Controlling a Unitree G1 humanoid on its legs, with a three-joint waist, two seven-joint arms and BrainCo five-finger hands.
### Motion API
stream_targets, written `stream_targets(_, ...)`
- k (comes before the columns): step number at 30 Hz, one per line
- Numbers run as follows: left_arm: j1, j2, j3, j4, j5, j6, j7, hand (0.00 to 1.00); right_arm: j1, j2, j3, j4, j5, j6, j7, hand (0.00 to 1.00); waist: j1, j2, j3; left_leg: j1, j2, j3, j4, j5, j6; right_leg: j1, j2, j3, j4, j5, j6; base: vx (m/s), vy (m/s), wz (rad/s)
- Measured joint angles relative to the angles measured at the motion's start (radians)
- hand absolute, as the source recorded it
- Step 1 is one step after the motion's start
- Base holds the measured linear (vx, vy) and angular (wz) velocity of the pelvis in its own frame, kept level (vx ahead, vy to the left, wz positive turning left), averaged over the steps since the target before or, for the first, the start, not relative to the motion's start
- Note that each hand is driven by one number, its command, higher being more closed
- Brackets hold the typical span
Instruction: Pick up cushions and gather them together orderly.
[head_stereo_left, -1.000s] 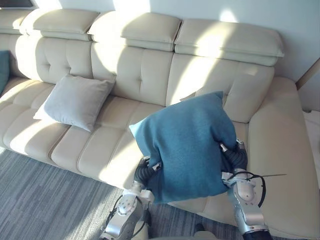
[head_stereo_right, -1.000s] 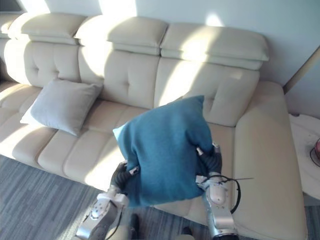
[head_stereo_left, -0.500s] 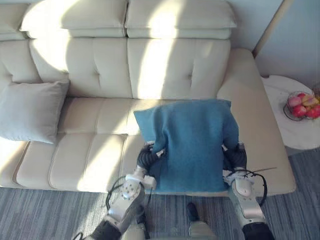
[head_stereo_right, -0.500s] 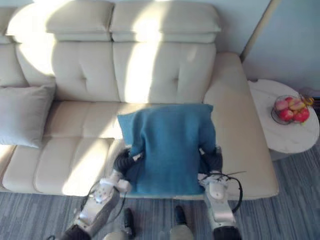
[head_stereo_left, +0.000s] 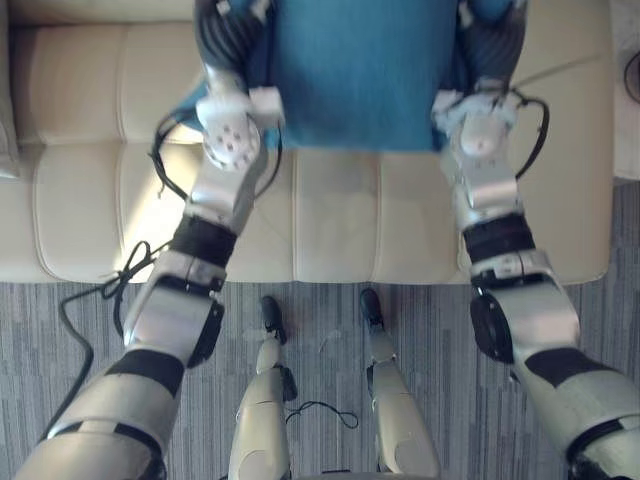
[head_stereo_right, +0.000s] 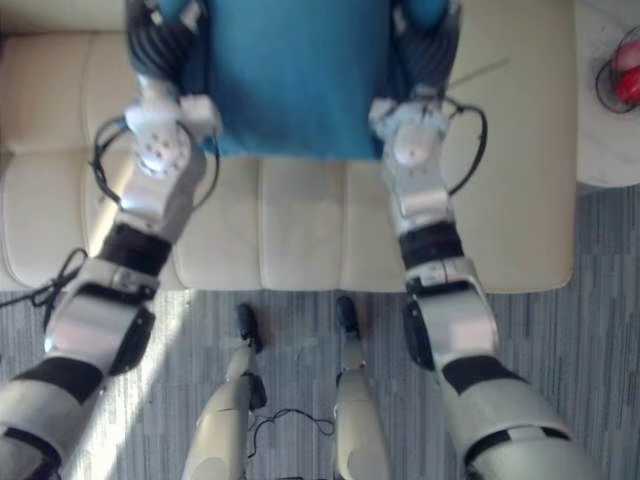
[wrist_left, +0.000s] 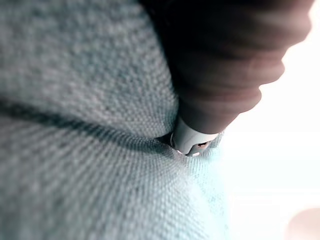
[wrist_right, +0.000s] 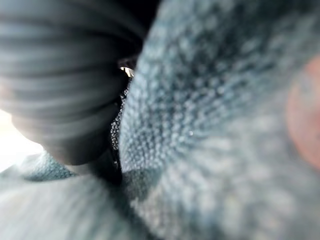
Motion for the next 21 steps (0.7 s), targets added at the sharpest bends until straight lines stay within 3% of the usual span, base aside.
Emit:
stream_targets(2, -0.222, 0.028, 0.034, 0.182, 0.017, 0.003, 0.02, 0.0, -0.196, -0.008, -0.056, 0.163, 0.005, 0.003, -0.037, 0.0, -0.001, 0.004, 0.045, -0.08, -0.013, -0.003, -0.009, 0.018, 0.008, -0.078, -0.013, 0.0, -0.01, 0.024, 0.015, -0.09, 0.068, 0.06)
stream_targets(8, -0.294, 0.02, 0.061, 0.329, 0.0, 0.004, -0.006, 0.0, -0.272, -0.013, -0.063, 0.307, 0.04, 0.025, -0.015, 0.0, 0.006, 0.004, 0.062, -0.145, -0.015, -0.011, -0.009, 0.018, 0.008, -0.144, -0.015, -0.007, -0.01, 0.03, 0.019, -0.02, 0.05, 0.0)
stream_targets(11, -0.326, -0.016, 0.078, 0.334, -0.064, 0.006, -0.06, 0.0, -0.279, -0.043, -0.055, 0.295, 0.141, 0.027, 0.016, 0.0, 0.017, 0.005, 0.063, -0.225, -0.012, -0.019, -0.009, 0.032, 0.004, -0.218, -0.014, -0.012, -0.01, 0.035, 0.019, -0.03, 0.048, 0.06)
stream_targets(14, -0.315, -0.077, 0.125, 0.334, -0.105, 0.009, -0.081, 0.0, -0.271, -0.058, -0.019, 0.295, 0.212, 0.037, 0.039, 0.0, 0.027, 0.006, 0.114, -0.24, -0.004, -0.03, -0.009, 0.036, 0.003, -0.227, -0.007, -0.032, -0.01, 0.043, 0.025, 0.0, 0.069, 0.04)
stream_targets(21, -0.171, -0.133, 0.214, 0.229, -0.194, -0.025, -0.145, 0.0, -0.127, -0.079, 0.017, 0.185, 0.26, 0.023, 0.05, 0.0, 0.052, 0.007, 0.115, -0.243, 0.017, -0.045, 0.024, 0.025, -0.008, -0.222, 0.012, -0.052, 0.015, 0.043, 0.025, 0.0, 0.016, 0.0)
